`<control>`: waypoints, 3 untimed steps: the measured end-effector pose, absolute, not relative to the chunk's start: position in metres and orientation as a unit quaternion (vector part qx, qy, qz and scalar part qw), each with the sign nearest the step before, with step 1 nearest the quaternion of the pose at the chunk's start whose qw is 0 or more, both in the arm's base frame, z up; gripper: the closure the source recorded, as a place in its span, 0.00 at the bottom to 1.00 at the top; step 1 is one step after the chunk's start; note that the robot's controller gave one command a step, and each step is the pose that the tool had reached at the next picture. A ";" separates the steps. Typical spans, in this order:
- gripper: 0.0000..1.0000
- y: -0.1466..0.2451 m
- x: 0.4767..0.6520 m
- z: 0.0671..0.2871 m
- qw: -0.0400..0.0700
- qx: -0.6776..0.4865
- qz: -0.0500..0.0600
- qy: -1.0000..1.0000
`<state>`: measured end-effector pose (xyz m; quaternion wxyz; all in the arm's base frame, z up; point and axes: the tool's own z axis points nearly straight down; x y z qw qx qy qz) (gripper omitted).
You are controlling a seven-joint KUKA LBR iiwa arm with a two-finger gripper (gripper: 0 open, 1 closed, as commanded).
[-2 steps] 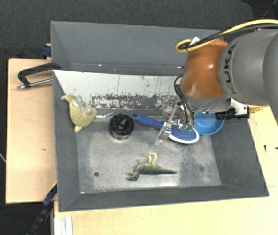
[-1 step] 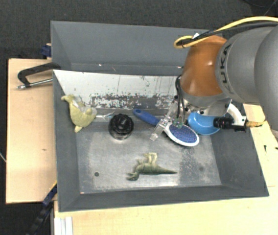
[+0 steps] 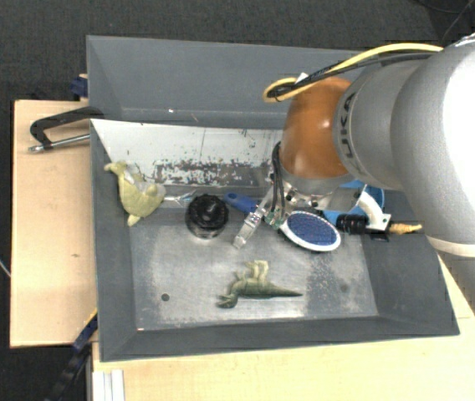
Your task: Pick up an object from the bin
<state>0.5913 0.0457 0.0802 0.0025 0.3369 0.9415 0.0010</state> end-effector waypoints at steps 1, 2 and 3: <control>0.00 0.050 0.591 0.075 0.002 0.343 0.001 0.939; 1.00 0.054 0.592 0.078 0.002 0.342 0.004 0.940; 1.00 0.055 0.594 0.139 0.004 0.341 0.002 0.940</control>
Offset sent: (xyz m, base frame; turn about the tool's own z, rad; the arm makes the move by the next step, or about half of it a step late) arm -0.0032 0.0054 -0.0102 0.0146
